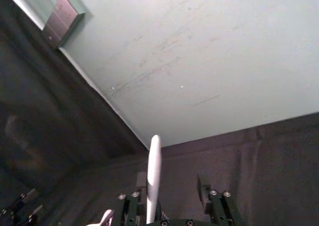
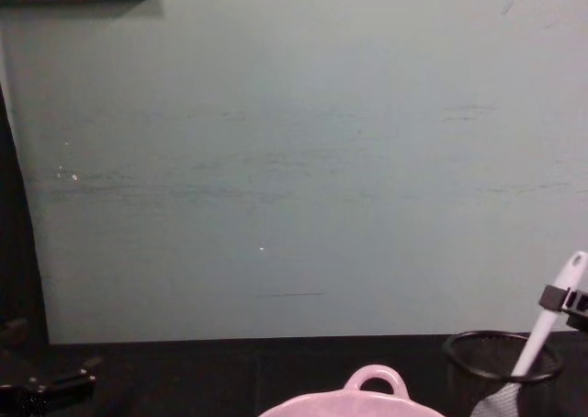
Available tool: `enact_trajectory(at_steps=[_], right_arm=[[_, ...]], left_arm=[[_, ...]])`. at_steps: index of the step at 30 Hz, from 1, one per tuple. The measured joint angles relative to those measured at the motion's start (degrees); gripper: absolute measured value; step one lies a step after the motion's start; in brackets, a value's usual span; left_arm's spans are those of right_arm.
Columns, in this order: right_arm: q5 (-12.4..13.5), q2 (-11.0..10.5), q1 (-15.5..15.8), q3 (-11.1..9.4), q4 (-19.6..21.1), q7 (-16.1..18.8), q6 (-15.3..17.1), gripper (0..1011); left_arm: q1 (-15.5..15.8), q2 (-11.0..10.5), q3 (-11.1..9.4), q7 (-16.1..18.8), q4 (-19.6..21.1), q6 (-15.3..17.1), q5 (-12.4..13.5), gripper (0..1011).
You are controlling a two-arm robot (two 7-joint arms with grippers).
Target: Use the one hand to pick up the spoon and stir the clear water in the bowl.
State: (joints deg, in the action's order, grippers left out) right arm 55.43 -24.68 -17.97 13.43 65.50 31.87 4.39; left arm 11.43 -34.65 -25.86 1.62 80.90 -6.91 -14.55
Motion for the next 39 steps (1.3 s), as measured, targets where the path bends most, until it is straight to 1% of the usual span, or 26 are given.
enact_trajectory(at_steps=[1, 2, 3, 4, 5, 8, 10, 12, 14, 16, 20, 21, 23, 24, 26, 27, 29, 30, 32, 33, 34, 35, 36, 37, 39], right_arm=[[-0.11, -0.48, 0.25, 0.24, 0.82, -0.11, -0.24, 645], [-0.18, -0.69, 0.36, 0.33, 1.18, -0.19, -0.35, 664], [-0.32, -0.9, 0.49, 0.42, 1.56, -0.27, -0.5, 705], [-0.43, -1.12, 0.63, 0.52, 1.96, -0.34, -0.65, 705], [-0.58, -1.5, 0.89, 0.67, 2.82, -0.47, -0.97, 762], [-0.98, -2.2, 1.4, 0.98, 4.65, -0.81, -1.49, 854], [-1.37, -2.61, 1.67, 1.23, 5.78, -1.18, -1.61, 890], [-2.4, -3.53, 2.27, 1.74, 7.87, -2.19, -1.65, 953], [-3.4, -4.39, 2.85, 2.1, 9.66, -3.33, -1.6, 983], [-6.28, -6.34, 4.35, 2.67, 13.52, -6.55, -1.15, 1003], [-9.63, -8.24, 6.1, 2.87, 17.28, -10.53, -0.31, 1003], [-11.42, -9.08, 6.98, 2.87, 19.01, -12.54, 0.23, 1003], [-13.22, -9.84, 7.79, 2.83, 20.49, -14.73, 0.69, 1003], [-15.36, -10.53, 8.48, 2.82, 21.86, -17.08, 1.09, 1003], [-17.47, -11.0, 9.08, 2.74, 22.9, -19.35, 1.19, 1002], [-19.19, -11.25, 9.56, 2.56, 23.54, -21.13, 1.16, 1002], [-20.85, -11.35, 10.04, 2.37, 23.94, -23.0, 0.97, 1003], [-22.59, -11.34, 10.26, 2.28, 24.01, -24.68, 0.65, 1003], [-24.57, -11.18, 10.22, 2.37, 23.88, -26.27, 0.29, 1002], [-26.73, -10.88, 9.89, 2.77, 23.27, -27.62, -0.33, 1003], [-26.73, -10.88, 9.89, 2.77, 23.27, -27.62, -0.33, 1003], [-28.93, -10.47, 9.32, 3.33, 22.16, -28.47, -1.47, 1002], [-29.92, -10.18, 8.99, 3.7, 21.41, -28.72, -2.2, 1003], [-31.67, -9.5, 8.31, 4.33, 19.82, -28.97, -3.67, 1002], [-32.92, -8.77, 7.52, 4.94, 18.04, -29.04, -4.42, 1003]], left_arm=[[0.0, 0.0, 0.0, 0.0, 0.0, 0.0, 0.0, 1005], [0.0, 0.0, 0.0, 0.0, 0.0, 0.0, 0.0, 1005], [0.0, 0.0, 0.0, 0.0, 0.0, 0.0, 0.0, 1005], [0.0, 0.0, 0.0, 0.0, 0.0, 0.0, 0.0, 1005], [0.0, 0.0, 0.0, 0.0, 0.0, 0.0, 0.0, 1005], [0.0, 0.0, 0.0, 0.0, 0.0, 0.0, 0.0, 1005], [0.01, 0.0, 0.0, 0.0, 0.0, 0.0, 0.0, 1005], [0.0, 0.0, 0.0, 0.0, 0.0, 0.0, 0.0, 1005], [0.01, 0.0, 0.0, 0.0, 0.0, 0.0, 0.0, 1005], [0.0, 0.0, 0.0, 0.0, 0.0, 0.0, 0.0, 1005], [0.0, 0.0, 0.0, 0.0, 0.0, 0.0, 0.0, 1005], [0.01, 0.0, 0.0, 0.0, 0.0, 0.0, 0.0, 1005], [0.01, 0.0, 0.0, 0.0, 0.0, 0.0, 0.0, 1005], [0.0, 0.0, 0.0, 0.0, 0.0, 0.0, 0.0, 1005], [0.0, 0.0, 0.0, 0.0, 0.0, 0.0, 0.0, 1005], [0.0, 0.0, 0.0, 0.0, 0.0, 0.0, 0.0, 1005], [0.0, 0.0, 0.0, 0.0, 0.0, 0.0, 0.0, 1005], [0.0, 0.0, 0.0, 0.0, 0.0, 0.0, 0.0, 1005], [0.01, 0.0, 0.0, 0.0, 0.0, 0.0, 0.0, 1005], [0.01, 0.0, 0.0, 0.0, 0.0, 0.0, 0.0, 1005], [0.0, 0.0, 0.0, 0.0, 0.0, 0.0, 0.0, 1005], [0.0, 0.0, 0.0, 0.0, 0.0, 0.0, 0.0, 1005], [0.0, 0.0, 0.0, 0.0, 0.0, 0.0, 0.0, 1005], [0.0, 0.0, 0.0, 0.0, 0.0, 0.0, 0.0, 1005], [0.01, 0.0, 0.0, 0.0, 0.0, 0.0, 0.0, 1005]])
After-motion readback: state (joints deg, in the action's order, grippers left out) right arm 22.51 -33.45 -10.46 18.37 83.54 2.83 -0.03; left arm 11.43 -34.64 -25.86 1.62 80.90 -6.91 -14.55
